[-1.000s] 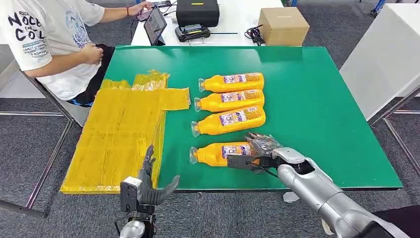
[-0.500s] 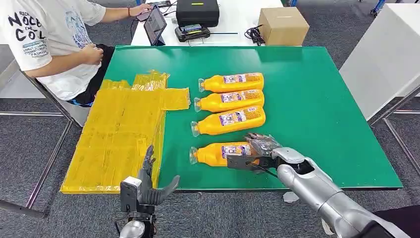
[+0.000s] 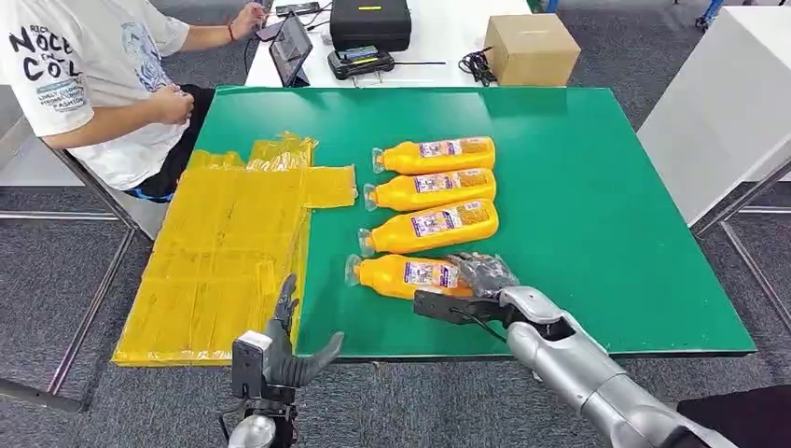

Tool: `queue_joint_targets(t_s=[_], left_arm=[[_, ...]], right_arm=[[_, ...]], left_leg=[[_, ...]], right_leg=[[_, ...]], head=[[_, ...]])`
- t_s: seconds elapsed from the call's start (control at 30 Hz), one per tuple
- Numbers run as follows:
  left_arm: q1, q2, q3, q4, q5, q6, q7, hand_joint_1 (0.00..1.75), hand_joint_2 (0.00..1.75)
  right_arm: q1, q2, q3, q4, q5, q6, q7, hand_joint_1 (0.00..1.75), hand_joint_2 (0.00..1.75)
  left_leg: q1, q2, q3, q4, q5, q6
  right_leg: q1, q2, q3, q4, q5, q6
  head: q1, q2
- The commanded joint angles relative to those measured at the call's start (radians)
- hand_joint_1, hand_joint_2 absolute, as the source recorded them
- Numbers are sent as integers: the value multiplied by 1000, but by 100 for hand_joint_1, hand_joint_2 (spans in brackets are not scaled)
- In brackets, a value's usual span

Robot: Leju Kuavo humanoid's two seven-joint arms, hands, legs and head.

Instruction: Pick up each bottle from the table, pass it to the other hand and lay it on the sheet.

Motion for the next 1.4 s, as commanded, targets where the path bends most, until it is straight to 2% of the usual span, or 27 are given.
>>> queue_joint_targets(t_s=[0.03, 0.37, 0.4, 0.5, 0.6, 0.67, 0.7, 0.73, 0.9, 1.1, 1.13, 1.2, 1.3, 1.4], left_arm=[[-11, 14, -22, 13, 0, -1, 10, 0, 175], [-7, 24, -27, 7, -10, 10, 19, 0, 175], [-6, 25, -29, 7, -12, 11, 20, 0, 175], [-2, 29, -31, 5, -15, 19, 15, 0, 175], [10, 34, -44, -16, -61, 64, -11, 0, 175], [11, 32, -44, -21, -63, 64, -11, 0, 175], [12, 30, -45, -27, -65, 61, -9, 0, 175], [14, 26, -42, -28, -57, 51, 1, 0, 175], [20, 23, -49, -45, -38, 36, 5, 0, 175], [20, 21, -54, -58, -17, 28, 6, 0, 175], [22, 27, -65, -73, 76, -97, 40, 0, 175], [28, 45, -107, -113, 132, -190, 52, 0, 175], [31, 46, -113, -128, 135, -193, 58, 0, 175], [33, 65, -151, -170, 245, -298, 97, 0, 175]], right_arm=[[8, 56, -15, 98, 0, 8, -9, 175, 175], [40, 82, -54, 105, -1, -6, -32, 175, 175], [61, 84, -80, 90, -18, -25, -48, 175, 175], [180, 127, -240, -40, -142, -100, -183, 175, 175], [284, 176, -366, -269, -209, -164, -280, 175, 175], [283, 178, -375, -300, -212, -146, -263, 175, 175], [279, 182, -378, -314, -149, -207, -288, 175, 175], [268, 196, -383, -317, -127, -216, -296, 175, 175], [282, 276, -461, -391, -121, -299, -385, 175, 175], [321, 307, -500, -424, -133, -347, -423, 175, 175], [331, 307, -510, -419, -155, -334, -441, 175, 175], [350, 314, -536, -393, -175, -342, -471, 175, 175], [360, 309, -540, -381, -181, -346, -494, 175, 175], [396, 335, -575, -350, -185, -349, -523, 175, 175]], left_leg=[[1, 0, 4, -1, -1, -1], [2, 1, 6, -2, -1, -2], [1, 1, 4, -1, -1, -2], [1, -1, 5, -2, -1, -2], [2, -1, 4, -1, -1, -2], [2, 1, 4, 0, -2, -2], [1, 0, 0, 0, -1, -1], [1, 0, 1, 0, -2, -2], [1, 0, 0, 1, -2, -1], [0, -4, -2, -1, 0, -1], [1, -3, 1, -1, -2, -2], [1, -3, 2, -1, -2, -2], [1, -4, 2, -1, -2, -2], [0, -2, 1, -1, -2, -2]], right_leg=[[1, 0, 4, -2, -1, -2], [2, 0, 6, -2, -1, -3], [1, 0, 5, -2, -1, -2], [1, -2, 6, -2, -1, -2], [2, -1, 5, -1, -1, -2], [1, 1, 4, 0, -2, -3], [0, 0, 1, 1, -1, -2], [1, 1, 1, 2, -2, -2], [0, 2, 0, 1, -2, -2], [0, -2, 0, 0, -1, -2], [1, -2, 2, 0, -2, -3], [1, -1, 3, 0, -3, -3], [1, -3, 4, -1, -3, -3], [0, 0, 3, -1, -2, -3]], head=[[0, 0], [0, 0], [0, 0], [0, 0], [0, 0], [0, 0], [0, 0], [-1, 0], [1, 0], [0, 0], [0, 0], [0, 0], [0, 0], [0, 0]])
